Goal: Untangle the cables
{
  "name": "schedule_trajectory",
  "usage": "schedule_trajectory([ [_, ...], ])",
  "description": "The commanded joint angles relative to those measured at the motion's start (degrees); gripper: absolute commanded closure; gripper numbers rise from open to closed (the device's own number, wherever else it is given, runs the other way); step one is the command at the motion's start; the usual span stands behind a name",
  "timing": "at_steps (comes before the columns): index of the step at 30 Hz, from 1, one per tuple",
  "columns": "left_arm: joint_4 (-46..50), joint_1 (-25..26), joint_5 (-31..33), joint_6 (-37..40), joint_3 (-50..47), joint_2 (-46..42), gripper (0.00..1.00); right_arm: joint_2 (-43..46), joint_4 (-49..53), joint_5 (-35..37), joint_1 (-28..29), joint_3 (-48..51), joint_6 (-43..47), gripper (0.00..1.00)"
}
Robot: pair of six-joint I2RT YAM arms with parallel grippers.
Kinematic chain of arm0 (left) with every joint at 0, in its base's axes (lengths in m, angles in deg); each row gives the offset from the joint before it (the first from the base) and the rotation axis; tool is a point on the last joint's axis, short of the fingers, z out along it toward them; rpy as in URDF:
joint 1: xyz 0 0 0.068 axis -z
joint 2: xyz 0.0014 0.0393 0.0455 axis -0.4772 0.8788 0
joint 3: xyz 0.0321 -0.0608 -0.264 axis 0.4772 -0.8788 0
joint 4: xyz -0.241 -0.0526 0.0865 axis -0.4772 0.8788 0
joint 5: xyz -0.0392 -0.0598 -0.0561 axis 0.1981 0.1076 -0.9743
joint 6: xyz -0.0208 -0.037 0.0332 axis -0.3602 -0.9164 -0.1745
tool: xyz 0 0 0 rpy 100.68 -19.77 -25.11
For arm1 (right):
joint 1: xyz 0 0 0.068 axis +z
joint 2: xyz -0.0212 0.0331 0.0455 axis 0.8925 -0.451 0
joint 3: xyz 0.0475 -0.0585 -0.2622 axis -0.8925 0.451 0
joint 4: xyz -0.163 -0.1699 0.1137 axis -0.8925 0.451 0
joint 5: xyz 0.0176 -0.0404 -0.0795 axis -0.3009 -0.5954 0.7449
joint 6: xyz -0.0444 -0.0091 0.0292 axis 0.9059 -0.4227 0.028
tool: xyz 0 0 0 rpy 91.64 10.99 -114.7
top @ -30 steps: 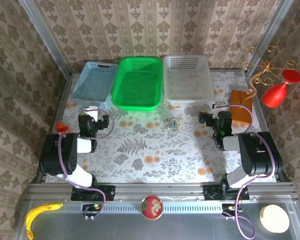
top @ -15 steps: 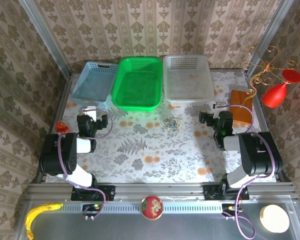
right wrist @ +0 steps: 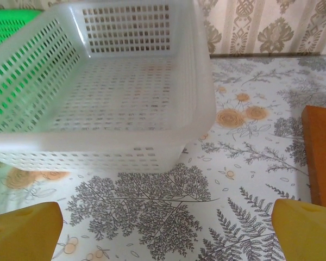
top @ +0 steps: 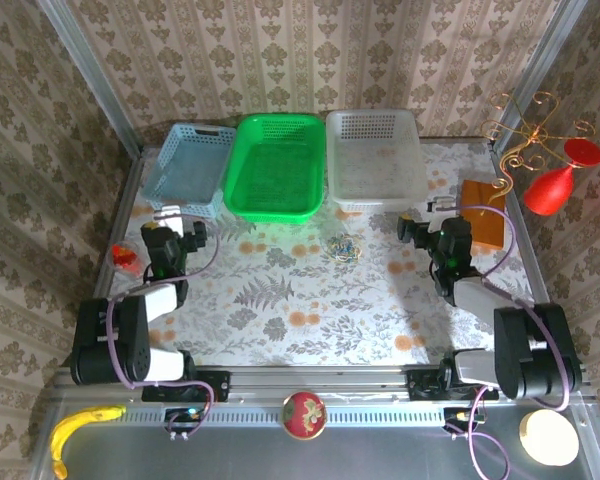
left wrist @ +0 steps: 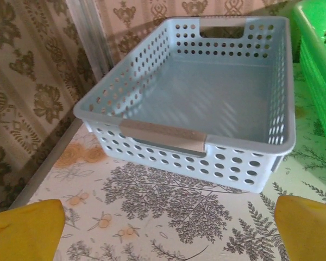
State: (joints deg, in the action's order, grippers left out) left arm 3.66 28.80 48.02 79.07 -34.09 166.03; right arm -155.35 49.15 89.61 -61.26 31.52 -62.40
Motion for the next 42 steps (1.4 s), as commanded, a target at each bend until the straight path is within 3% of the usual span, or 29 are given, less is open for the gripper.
schedule_trajectory([
  [1,12.0,0.1,3.2,-3.4,5.0,-4.2,0.0,4.0,9.5,-1.4,0.6,-2.2,-3.3,0.0],
  [5,22.1,0.2,0.0,-5.6,10.5,-7.9,0.0,8.5,17.0,-2.7,0.6,-5.6,-11.1,0.0],
  [7,26.2,0.6,-2.4,-7.1,13.1,-9.2,0.0,10.6,20.5,-2.9,0.5,-7.0,-19.6,0.0],
  [11,34.3,2.5,-5.5,-9.5,17.8,-11.3,0.0,10.7,21.4,-15.8,1.3,-9.9,-23.2,0.0],
  [16,43.9,7.0,-8.9,-10.8,23.9,-12.9,0.0,8.8,30.5,-13.3,12.1,-15.1,-21.1,0.04],
  [19,47.9,11.6,-9.5,-11.4,25.6,-13.9,0.0,5.7,36.7,-10.8,16.9,-18.1,-22.3,0.14],
  [22,49.5,17.3,-9.2,-12.9,24.7,-15.1,0.0,1.4,42.2,-7.0,20.0,-20.4,-25.3,0.21],
  [29,46.2,28.5,-6.4,-20.3,18.5,-15.2,0.0,-8.1,40.1,-6.3,23.5,-21.9,-28.2,0.27],
  [36,44.7,30.4,-5.5,-23.1,17.5,-12.2,0.0,-18.3,40.2,-7.0,24.8,-27.5,-26.8,0.3],
  [42,44.0,30.4,-4.5,-23.3,17.5,-11.9,0.0,-23.4,39.5,-11.5,28.7,-31.2,-27.7,0.45],
])
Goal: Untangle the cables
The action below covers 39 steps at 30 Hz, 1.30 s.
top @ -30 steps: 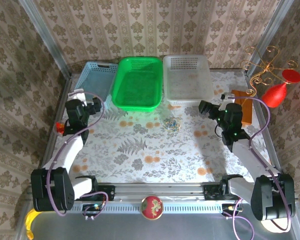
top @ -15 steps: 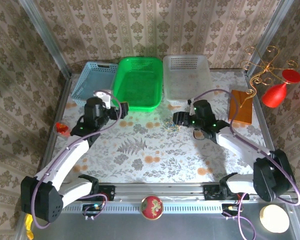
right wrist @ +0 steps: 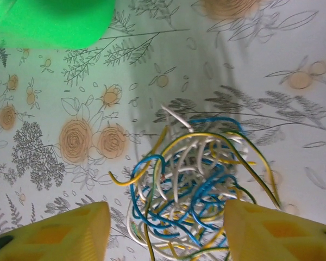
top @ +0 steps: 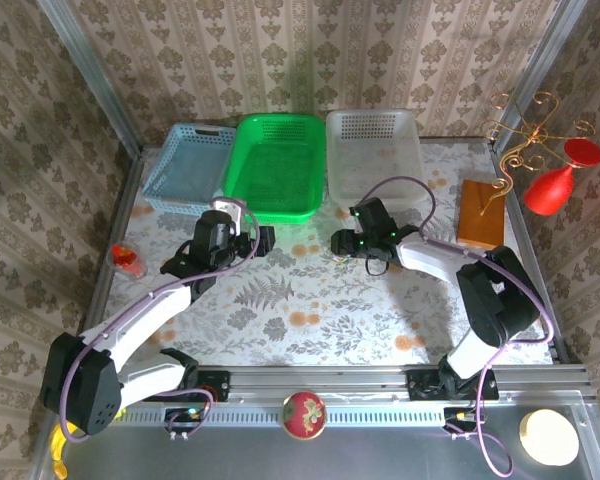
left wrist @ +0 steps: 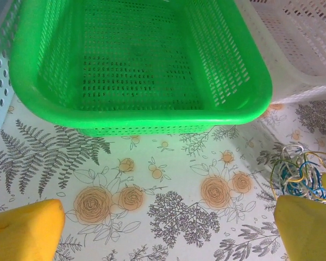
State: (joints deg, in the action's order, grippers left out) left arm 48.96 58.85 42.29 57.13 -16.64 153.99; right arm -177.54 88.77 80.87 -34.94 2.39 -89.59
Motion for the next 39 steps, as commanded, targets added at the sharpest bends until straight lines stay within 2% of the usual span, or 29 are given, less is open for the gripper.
schedule_trajectory([
  [1,-1.5,0.2,1.3,-1.4,0.1,0.2,0.0,-1.6,-0.1,-4.1,3.7,-2.5,-0.8,0.48],
  [4,-1.8,0.2,1.1,-1.7,0.3,0.3,0.0,-0.9,-1.0,-6.9,7.7,-2.9,-2.6,0.55],
  [8,-1.7,0.2,0.8,-1.6,0.5,0.2,0.0,4.3,-2.5,-8.5,9.8,-0.7,-5.1,0.55],
  [13,-2.5,0.0,0.0,-1.9,0.0,0.3,0.0,12.4,2.5,-2.8,8.3,0.8,-3.5,0.51],
  [18,-3.0,-0.3,-1.7,-2.2,0.1,0.5,0.0,14.2,10.0,1.6,7.7,-2.0,2.4,0.49],
  [26,0.2,-2.0,-2.9,-4.3,1.1,-0.5,0.0,7.2,24.0,6.3,13.3,-11.7,15.0,0.48],
  [31,2.2,-8.1,-6.9,-7.7,1.7,-1.7,0.0,0.0,29.1,12.7,18.1,-17.7,19.4,0.46],
  [39,4.0,-15.4,-10.8,-10.2,1.2,-5.4,0.0,-10.6,34.4,21.7,21.5,-26.4,24.4,0.45],
])
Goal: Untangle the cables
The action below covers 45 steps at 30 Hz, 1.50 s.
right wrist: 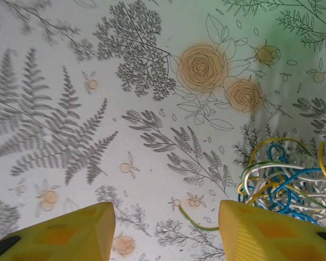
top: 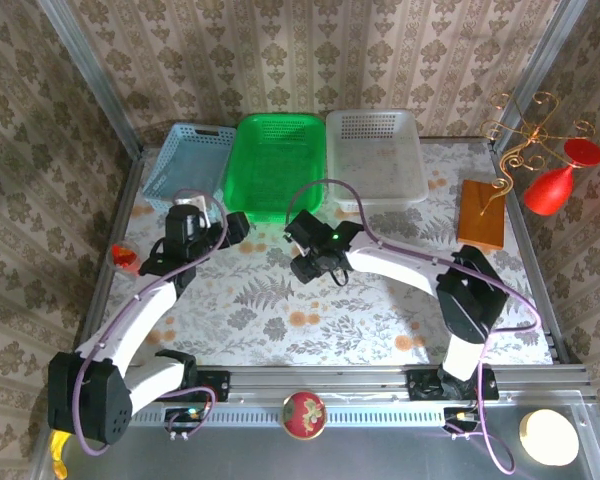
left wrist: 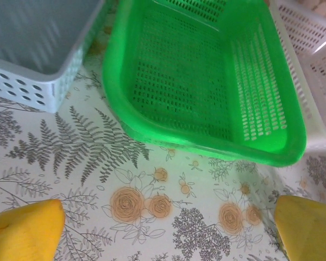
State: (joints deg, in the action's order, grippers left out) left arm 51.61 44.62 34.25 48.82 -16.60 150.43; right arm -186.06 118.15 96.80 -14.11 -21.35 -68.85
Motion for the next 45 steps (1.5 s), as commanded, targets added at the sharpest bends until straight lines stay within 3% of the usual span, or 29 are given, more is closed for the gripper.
schedule_trajectory([
  [1,1.4,-1.7,-3.0,-2.0,1.0,-2.3,0.0,-3.1,5.7,6.9,1.0,-3.4,4.1,0.45],
  [12,1.2,-3.5,-4.8,-3.1,-0.2,-3.8,0.0,-8.3,9.2,15.3,2.7,-6.1,6.6,0.47],
  [18,1.1,-3.8,-5.0,-3.4,-0.5,-4.3,0.0,-9.9,9.1,16.2,2.7,-6.3,7.1,0.53],
  [20,1.1,-3.8,-5.1,-3.6,-0.6,-4.5,0.0,-10.2,9.2,16.2,2.7,-6.4,7.3,0.64],
  [24,1.1,-3.9,-5.4,-3.6,-0.7,-4.7,0.0,-8.9,10.6,15.9,2.9,-7.5,7.0,1.0],
  [26,1.0,-4.0,-5.4,-3.5,-0.8,-4.9,0.0,-6.6,10.7,15.4,3.0,-7.8,6.9,1.0],
  [32,-0.6,-4.1,-6.1,-3.1,-1.7,-4.7,0.0,4.6,7.8,8.0,1.9,-8.1,4.2,1.0],
  [45,-15.4,-1.3,-18.0,-0.7,-8.3,-3.0,0.0,19.9,-4.0,-12.2,-7.8,-2.6,-9.4,1.0],
])
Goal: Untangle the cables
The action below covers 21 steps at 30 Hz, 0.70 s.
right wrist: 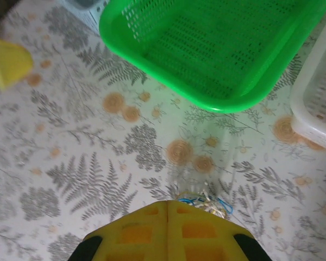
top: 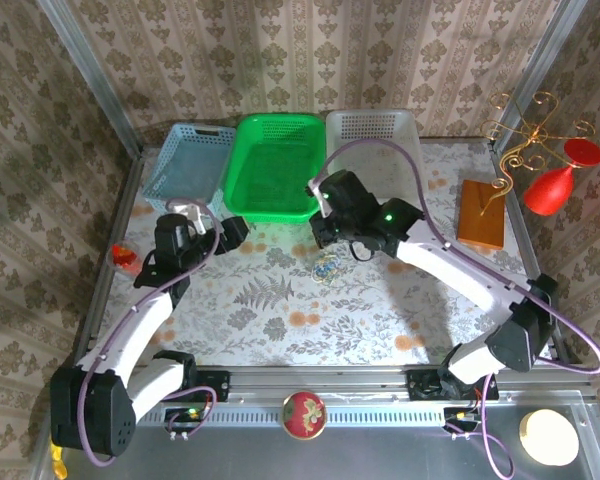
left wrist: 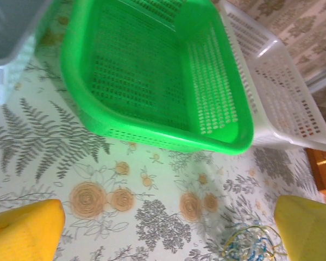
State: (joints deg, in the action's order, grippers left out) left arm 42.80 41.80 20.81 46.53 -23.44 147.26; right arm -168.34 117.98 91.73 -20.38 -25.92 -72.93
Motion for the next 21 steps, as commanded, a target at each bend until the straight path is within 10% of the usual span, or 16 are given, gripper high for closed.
schedule_trajectory([
  [1,-7.9,2.5,-5.1,2.5,-1.9,0.2,0.0,2.9,-4.4,-8.4,-2.3,2.7,-6.2,1.0],
  [21,-20.9,20.9,-7.1,16.9,4.1,18.7,0.0,5.8,-9.4,-14.8,-3.3,3.5,-12.1,1.0],
])
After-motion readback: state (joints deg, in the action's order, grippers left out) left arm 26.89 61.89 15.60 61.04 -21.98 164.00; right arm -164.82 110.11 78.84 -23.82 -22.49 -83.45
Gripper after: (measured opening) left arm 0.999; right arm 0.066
